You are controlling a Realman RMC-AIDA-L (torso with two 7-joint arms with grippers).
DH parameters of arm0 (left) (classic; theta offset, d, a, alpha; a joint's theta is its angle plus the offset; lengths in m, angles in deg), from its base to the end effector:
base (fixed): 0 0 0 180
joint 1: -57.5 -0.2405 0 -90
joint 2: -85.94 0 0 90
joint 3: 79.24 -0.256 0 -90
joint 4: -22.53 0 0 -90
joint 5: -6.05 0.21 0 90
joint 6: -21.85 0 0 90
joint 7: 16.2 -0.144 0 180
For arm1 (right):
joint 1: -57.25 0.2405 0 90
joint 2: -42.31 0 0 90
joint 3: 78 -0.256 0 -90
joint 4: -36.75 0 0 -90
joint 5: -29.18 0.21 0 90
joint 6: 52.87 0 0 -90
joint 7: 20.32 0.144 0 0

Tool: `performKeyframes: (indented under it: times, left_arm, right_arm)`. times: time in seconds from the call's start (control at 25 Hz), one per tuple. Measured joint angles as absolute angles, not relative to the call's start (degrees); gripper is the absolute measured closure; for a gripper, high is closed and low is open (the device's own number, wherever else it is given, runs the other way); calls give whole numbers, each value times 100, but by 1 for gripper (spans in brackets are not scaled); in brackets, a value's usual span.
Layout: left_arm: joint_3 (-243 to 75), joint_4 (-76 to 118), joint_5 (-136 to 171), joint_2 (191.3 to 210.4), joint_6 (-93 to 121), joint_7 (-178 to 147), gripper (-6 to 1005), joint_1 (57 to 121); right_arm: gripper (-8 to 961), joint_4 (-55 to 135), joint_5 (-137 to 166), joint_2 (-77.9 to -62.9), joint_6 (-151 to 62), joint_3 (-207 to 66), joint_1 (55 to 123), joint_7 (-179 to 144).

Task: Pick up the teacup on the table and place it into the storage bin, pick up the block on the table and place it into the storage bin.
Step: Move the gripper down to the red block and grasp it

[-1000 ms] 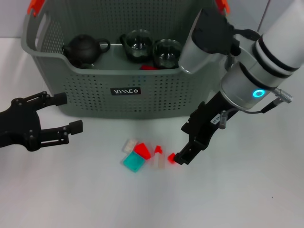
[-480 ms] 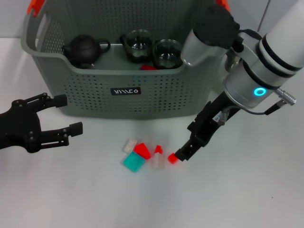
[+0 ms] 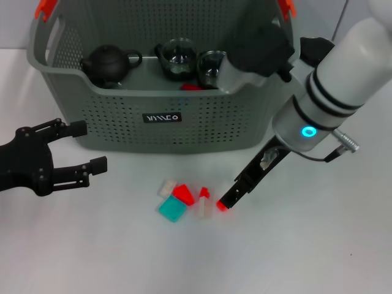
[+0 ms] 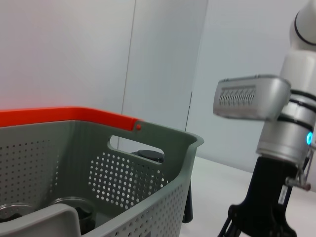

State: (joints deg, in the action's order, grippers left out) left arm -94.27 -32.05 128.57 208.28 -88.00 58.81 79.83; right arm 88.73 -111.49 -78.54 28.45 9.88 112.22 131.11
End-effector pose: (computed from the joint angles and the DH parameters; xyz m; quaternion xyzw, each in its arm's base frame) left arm -0.2967 0.2661 0.0695 -0.9165 -0.1921 -0.2837 0.2064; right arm 0.1173 0.3729 -0.0822 -0.9293 0.2983 -0.2017 0.0818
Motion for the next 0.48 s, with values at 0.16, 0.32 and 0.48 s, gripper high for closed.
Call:
performKeyframes:
  times: [0.16,0.32,0.48]
  left_arm:
    - [-9424,-3205,12851,20828,-8800,5869,111,7976]
    - [-9425,-3205,12850,20828,-8801,5868,111,7975]
    - [-9433,-3194,12852,20828,-8801,5851,111,7978]
  right_arm:
    - [9,8771,-11084,-7859,2581,1387,11228,13447]
    - [8,8708,-11010,-7861,2547,1501,11270,13629]
    - [8,8488,-10890,-7863,2474,1567,11382,13717]
